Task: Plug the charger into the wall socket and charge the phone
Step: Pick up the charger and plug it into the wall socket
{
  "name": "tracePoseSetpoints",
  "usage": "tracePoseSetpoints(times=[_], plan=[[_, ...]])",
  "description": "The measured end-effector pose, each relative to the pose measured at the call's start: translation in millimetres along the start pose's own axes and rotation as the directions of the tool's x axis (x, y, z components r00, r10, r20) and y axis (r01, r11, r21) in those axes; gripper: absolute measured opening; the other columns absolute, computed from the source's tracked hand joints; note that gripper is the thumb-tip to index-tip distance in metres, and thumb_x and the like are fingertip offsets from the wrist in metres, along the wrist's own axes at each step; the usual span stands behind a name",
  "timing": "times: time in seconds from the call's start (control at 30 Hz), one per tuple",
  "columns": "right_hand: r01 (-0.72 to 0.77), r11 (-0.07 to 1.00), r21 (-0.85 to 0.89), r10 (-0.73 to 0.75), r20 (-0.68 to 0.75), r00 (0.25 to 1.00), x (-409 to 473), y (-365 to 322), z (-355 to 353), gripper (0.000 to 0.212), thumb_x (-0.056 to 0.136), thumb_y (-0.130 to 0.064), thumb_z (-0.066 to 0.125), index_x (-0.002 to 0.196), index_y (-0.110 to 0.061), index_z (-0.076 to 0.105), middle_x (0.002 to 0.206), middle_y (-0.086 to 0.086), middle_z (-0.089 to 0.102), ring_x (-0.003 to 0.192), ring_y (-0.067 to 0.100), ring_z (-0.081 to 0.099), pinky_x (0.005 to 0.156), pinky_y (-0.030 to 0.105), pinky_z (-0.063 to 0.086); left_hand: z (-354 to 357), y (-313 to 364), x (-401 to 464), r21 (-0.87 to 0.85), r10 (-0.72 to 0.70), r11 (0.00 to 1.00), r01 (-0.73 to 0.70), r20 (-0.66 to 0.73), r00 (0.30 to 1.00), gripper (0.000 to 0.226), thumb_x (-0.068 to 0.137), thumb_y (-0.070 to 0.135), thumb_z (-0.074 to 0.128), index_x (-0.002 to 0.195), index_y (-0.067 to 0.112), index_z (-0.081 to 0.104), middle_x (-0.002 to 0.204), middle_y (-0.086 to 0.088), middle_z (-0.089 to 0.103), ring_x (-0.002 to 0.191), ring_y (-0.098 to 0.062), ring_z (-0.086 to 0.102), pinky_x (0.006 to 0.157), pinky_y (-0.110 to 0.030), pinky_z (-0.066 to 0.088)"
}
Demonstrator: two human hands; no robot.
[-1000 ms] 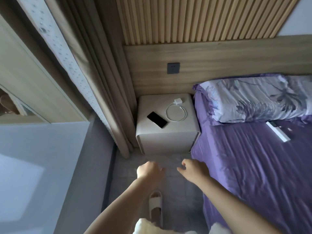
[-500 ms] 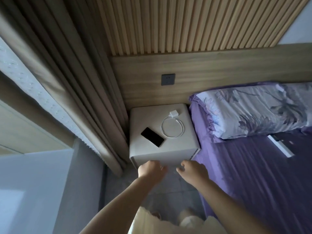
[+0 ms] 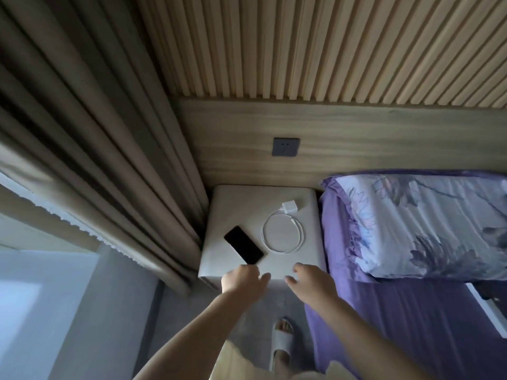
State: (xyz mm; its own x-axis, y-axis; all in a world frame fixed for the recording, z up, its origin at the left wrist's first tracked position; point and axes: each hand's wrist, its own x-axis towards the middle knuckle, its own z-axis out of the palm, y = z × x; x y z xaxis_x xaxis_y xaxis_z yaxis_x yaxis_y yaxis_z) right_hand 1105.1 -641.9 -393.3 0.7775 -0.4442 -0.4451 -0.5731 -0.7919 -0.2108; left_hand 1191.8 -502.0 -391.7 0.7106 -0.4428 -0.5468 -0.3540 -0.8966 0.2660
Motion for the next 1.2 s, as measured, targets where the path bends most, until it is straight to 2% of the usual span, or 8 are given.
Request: tracePoseSetpoints(times=[0.3,0.5,0.63,0.73,0.87,0.97,1.1,1.2], plan=[[0.079,0.997,-0.022,-0.077,0.052,0.996,88.5,22.6,-16.2,0.038,0.089,-0.045,0.045,0.106,-0.013,0.059,0.111,0.005,0.067,0.104,0.027,0.062,0.075,0.031,0.044,-0.2,30.0,60.8,-0.085,-0.138,0.987,0.14,0.026,0.99,0.046,0.088,0.056,0.039,0.101,0.021,0.067,0.106,-0.002,0.07,0.099,-0.027,0.063,0.074,-0.03,0.043],[0.091,0.996,0.003,-0.091,0.068,0.993,127.2,23.5,-17.0,0.031,0.089,-0.043,0.045,0.083,-0.013,0.048,0.095,0.006,0.068,0.093,0.029,0.062,0.063,0.029,0.035,-8.0,36.7,99.1,-0.102,-0.176,0.979,0.179,0.037,0.984,0.046,0.086,0.057,0.039,0.091,0.021,0.066,0.095,-0.001,0.071,0.09,-0.027,0.065,0.068,-0.03,0.043],[0.049,0.998,0.026,-0.05,0.041,0.998,155.0,23.5,-12.7,0.035,0.09,-0.043,0.045,0.104,-0.014,0.058,0.104,0.004,0.069,0.099,0.026,0.063,0.07,0.03,0.043,-11.3,33.5,133.1,-0.07,-0.168,0.983,0.172,0.066,0.984,0.05,0.086,0.059,0.038,0.085,0.018,0.066,0.09,-0.003,0.071,0.086,-0.027,0.065,0.067,-0.03,0.045],[-0.012,0.999,0.04,0.01,0.057,0.998,177.6,23.3,-4.7,0.036,0.09,-0.044,0.043,0.107,-0.015,0.057,0.106,0.004,0.069,0.101,0.025,0.062,0.07,0.029,0.042,-11.4,27.5,161.6,-0.024,-0.129,0.991,0.131,0.072,0.989,0.05,0.086,0.056,0.037,0.089,0.016,0.067,0.091,-0.004,0.072,0.083,-0.026,0.065,0.063,-0.029,0.044],[-0.091,0.994,0.056,0.088,0.061,0.994,209.6,22.7,6.8,0.036,0.091,-0.044,0.042,0.109,-0.015,0.055,0.109,0.006,0.069,0.104,0.026,0.062,0.071,0.03,0.042,-13.4,21.2,202.1,0.004,-0.076,0.997,0.076,0.083,0.994,0.048,0.088,0.055,0.036,0.096,0.019,0.066,0.096,-0.002,0.07,0.088,-0.024,0.064,0.068,-0.029,0.046],[-0.152,0.983,0.103,0.146,0.058,0.988,232.7,20.6,17.2,0.042,0.091,-0.045,0.043,0.12,-0.017,0.052,0.117,0.006,0.066,0.111,0.025,0.06,0.08,0.033,0.046,-11.5,18.2,231.8,0.037,-0.02,0.999,0.016,0.098,0.995,0.043,0.091,0.049,0.035,0.101,0.019,0.064,0.104,-0.005,0.068,0.095,-0.026,0.063,0.069,-0.03,0.044],[-0.208,0.962,0.178,0.203,0.046,0.978,262.9,21.5,34.2,0.046,0.09,-0.045,0.045,0.128,-0.019,0.046,0.126,0.003,0.062,0.118,0.023,0.056,0.09,0.035,0.046,-0.9,17.1,269.4,-0.051,0.028,0.998,-0.021,0.127,0.992,0.04,0.095,0.043,0.037,0.124,0.022,0.055,0.126,-0.006,0.06,0.114,-0.026,0.056,0.088,-0.035,0.048],[-0.222,0.946,0.234,0.221,0.03,0.975,284.4,26.0,43.9,0.049,0.091,-0.043,0.046,0.134,-0.02,0.041,0.133,0.001,0.057,0.123,0.021,0.052,0.094,0.034,0.044,10.9,19.6,294.1,-0.098,0.076,0.993,-0.066,0.102,0.992,0.041,0.096,0.04,0.039,0.133,0.024,0.048,0.135,-0.005,0.054,0.121,-0.023,0.052,0.094,-0.035,0.044]])
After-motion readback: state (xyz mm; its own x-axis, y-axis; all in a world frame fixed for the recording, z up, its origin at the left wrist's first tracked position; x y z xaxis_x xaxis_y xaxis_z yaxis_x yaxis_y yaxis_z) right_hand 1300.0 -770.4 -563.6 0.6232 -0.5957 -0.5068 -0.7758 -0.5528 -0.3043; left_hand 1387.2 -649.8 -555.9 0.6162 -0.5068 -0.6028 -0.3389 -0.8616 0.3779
